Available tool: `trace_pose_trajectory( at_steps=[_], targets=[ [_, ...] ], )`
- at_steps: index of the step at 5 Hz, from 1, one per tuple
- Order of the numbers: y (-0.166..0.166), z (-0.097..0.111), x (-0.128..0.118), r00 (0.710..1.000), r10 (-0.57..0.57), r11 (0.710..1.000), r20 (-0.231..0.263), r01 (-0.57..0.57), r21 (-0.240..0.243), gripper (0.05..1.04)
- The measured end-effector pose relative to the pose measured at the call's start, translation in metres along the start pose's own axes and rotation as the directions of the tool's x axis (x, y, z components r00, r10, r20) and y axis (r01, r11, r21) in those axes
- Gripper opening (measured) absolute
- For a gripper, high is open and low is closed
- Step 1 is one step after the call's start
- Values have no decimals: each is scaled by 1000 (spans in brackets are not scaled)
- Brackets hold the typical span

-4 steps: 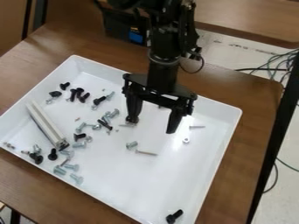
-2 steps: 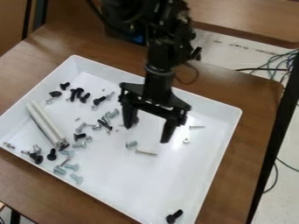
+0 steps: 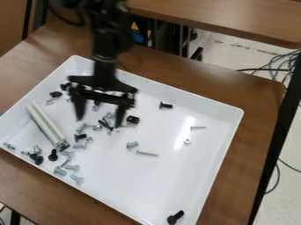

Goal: Sweep into pile

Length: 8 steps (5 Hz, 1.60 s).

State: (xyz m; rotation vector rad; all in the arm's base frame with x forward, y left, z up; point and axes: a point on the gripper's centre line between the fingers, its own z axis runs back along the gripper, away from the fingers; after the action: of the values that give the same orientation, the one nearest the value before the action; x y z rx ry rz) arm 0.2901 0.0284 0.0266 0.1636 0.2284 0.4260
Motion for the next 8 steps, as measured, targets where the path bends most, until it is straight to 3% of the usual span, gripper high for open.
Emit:
trace_pose_trajectory(
  at_steps=[1, 2, 3, 4, 5, 6, 7, 8],
  targets=[
    [50, -1, 8, 985, 174, 985, -20, -174, 5, 999],
    [82, -8, 16, 964, 265, 964, -25, -266, -28, 999],
    [94, -25, 20, 960, 279, 958, -27, -280, -66, 999],
    [89, -43, 29, 959, 284, 952, -15, -284, -114, 999],
    [84, -60, 33, 947, 321, 940, -31, -322, -110, 999],
    [84, -67, 38, 932, 363, 925, -4, -361, -116, 999],
    [82, -75, 38, 904, 428, 897, 23, -421, -134, 946],
    [81, -77, 39, 890, 455, 881, 26, -446, -157, 772]
  ],
)
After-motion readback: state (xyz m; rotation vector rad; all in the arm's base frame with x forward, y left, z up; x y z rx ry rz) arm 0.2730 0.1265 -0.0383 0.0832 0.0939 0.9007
